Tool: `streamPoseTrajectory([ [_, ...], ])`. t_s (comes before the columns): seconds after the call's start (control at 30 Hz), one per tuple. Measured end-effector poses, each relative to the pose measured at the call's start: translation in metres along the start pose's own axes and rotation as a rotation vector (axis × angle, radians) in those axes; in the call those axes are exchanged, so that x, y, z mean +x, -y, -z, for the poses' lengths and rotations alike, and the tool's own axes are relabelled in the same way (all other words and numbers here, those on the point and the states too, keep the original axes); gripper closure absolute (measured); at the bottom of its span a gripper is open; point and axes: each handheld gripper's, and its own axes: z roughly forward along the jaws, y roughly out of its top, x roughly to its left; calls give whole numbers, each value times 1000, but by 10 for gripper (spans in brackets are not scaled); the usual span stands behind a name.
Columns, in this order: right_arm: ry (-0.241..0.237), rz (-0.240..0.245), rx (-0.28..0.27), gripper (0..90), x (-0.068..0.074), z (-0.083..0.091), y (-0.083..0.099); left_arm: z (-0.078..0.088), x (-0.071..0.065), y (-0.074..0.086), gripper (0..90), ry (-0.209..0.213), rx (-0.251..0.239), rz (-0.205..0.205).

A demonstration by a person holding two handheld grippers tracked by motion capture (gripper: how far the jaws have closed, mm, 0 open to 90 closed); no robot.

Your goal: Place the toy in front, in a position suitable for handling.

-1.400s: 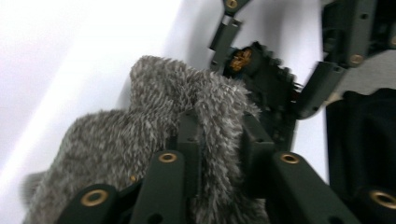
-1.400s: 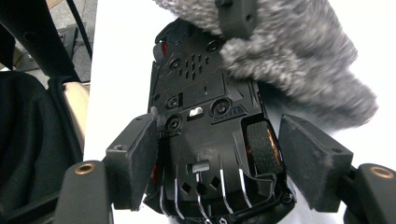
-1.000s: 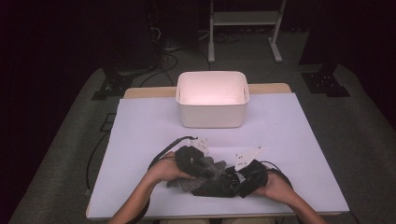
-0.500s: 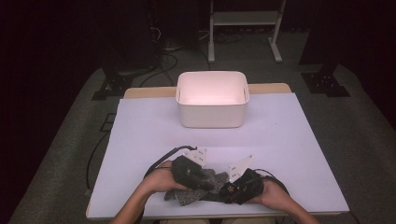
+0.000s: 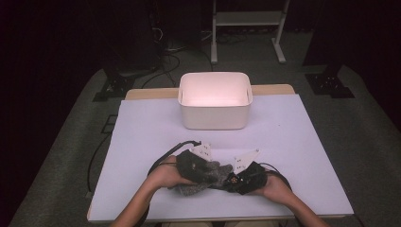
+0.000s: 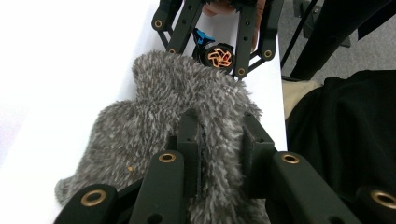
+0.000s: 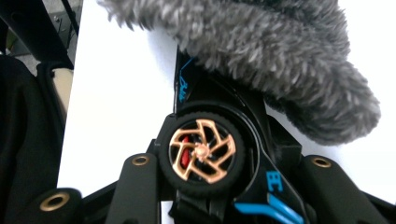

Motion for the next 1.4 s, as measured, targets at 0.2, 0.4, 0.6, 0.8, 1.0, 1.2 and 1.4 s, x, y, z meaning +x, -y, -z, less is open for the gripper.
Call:
streamPoseTrajectory([
  [0.2,16,-10,-16,504,3,15,5,1,-2,2,731,-8,2,-2],
  [0.4,29,-55,-47,512,2,31,19,0,-2,-2,715,-14,19,-21],
  [0.6,31,-19,-42,570,4,27,20,-5,-4,-13,755,-29,54,-60],
  [0.8,38,-18,-49,570,5,27,21,-19,-6,-29,761,2,68,-97],
  [1.0,39,-16,-57,571,5,25,21,-41,-7,-52,760,25,74,-132],
  [1.2,32,-32,-69,570,5,25,22,-42,-5,-53,761,28,73,-145],
  [1.4,37,-24,-69,570,5,24,22,-27,-5,-37,761,3,74,-125],
])
